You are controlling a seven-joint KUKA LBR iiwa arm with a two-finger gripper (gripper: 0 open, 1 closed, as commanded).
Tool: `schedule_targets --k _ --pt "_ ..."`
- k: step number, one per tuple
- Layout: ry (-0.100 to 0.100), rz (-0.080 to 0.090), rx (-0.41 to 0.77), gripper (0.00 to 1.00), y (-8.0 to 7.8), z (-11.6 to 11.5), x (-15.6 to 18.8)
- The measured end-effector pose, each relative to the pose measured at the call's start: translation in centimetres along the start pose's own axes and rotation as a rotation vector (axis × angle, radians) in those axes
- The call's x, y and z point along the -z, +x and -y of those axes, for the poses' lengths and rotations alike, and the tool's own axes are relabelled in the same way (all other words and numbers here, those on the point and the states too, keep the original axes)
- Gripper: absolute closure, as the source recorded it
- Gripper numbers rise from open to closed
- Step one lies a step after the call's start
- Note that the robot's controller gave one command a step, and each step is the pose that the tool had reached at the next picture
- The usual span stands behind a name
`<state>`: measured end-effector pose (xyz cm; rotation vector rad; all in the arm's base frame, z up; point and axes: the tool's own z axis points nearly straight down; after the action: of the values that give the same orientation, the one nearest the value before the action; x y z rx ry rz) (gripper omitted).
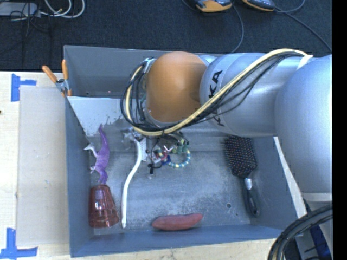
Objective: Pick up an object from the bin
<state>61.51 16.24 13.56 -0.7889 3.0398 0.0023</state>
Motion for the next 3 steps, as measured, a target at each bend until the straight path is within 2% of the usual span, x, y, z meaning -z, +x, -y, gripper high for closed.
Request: schedule_targets --k 1,2,3 --pt "0.000 -0.004 0.152 0.00 0.7 1.3 -5.9" --pt "0.002 0.002 0.255 1.00 0.2 1.3 -7.2" --pt "0.001 0.002 0.275 1.00 0.1 1.3 -6.9"
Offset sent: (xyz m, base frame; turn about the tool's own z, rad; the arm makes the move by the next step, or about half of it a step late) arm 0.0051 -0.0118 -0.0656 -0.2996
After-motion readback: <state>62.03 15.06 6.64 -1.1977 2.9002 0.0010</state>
